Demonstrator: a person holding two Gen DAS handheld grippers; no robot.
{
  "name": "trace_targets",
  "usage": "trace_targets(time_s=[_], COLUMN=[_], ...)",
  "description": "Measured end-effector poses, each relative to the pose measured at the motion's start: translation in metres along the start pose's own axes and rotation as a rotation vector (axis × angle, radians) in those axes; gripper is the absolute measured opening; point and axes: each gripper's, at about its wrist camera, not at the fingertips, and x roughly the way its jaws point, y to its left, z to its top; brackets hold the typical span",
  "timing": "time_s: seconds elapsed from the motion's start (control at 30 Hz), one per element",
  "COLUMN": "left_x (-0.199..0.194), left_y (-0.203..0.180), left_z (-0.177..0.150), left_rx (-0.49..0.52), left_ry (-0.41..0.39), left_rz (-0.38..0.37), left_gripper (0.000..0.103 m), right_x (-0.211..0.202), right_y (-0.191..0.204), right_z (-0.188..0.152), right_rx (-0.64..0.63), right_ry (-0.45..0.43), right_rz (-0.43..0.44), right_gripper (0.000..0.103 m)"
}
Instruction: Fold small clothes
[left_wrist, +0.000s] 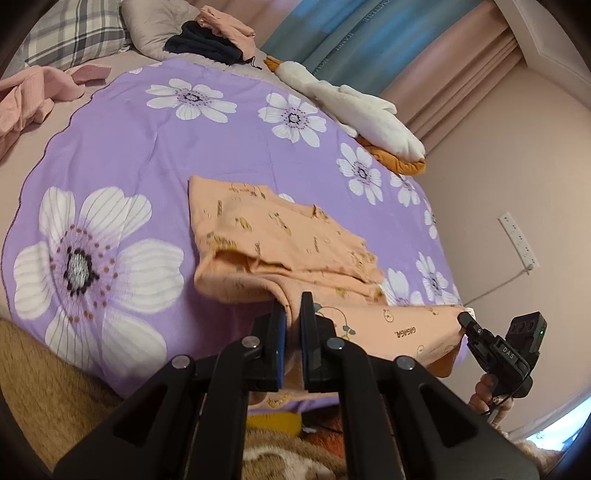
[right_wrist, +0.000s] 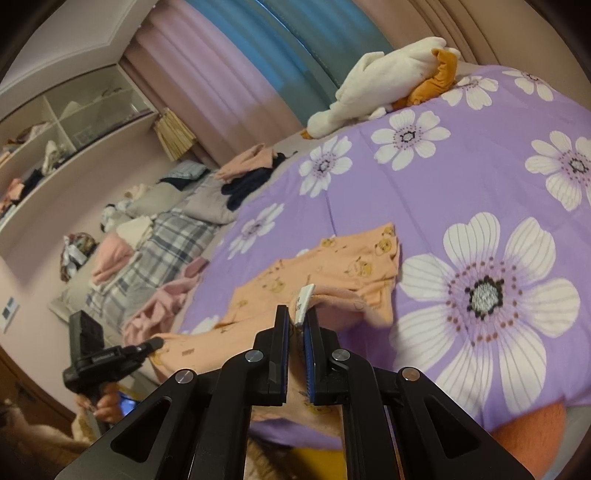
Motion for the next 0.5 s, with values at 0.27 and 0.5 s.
trace_targets(time_s=[0.27,0.5], left_x=[0.051,0.113], left_y=[0.012,0.035], left_z=[0.033,0.055], left_rx=[0.020,0.005], left_ry=[0.007,0.064], left_rz=[0.092,0.207], left_gripper=[0.006,0.007], right_x=[0.066,0.124], right_y=[-0.015,-0.034], right_z=[0.024,0.035], right_rx=[-0.041,-0.035], right_ry=[0.062,0.135], right_rz=[-0.172,-0.295], right_gripper=[0.009,0.009])
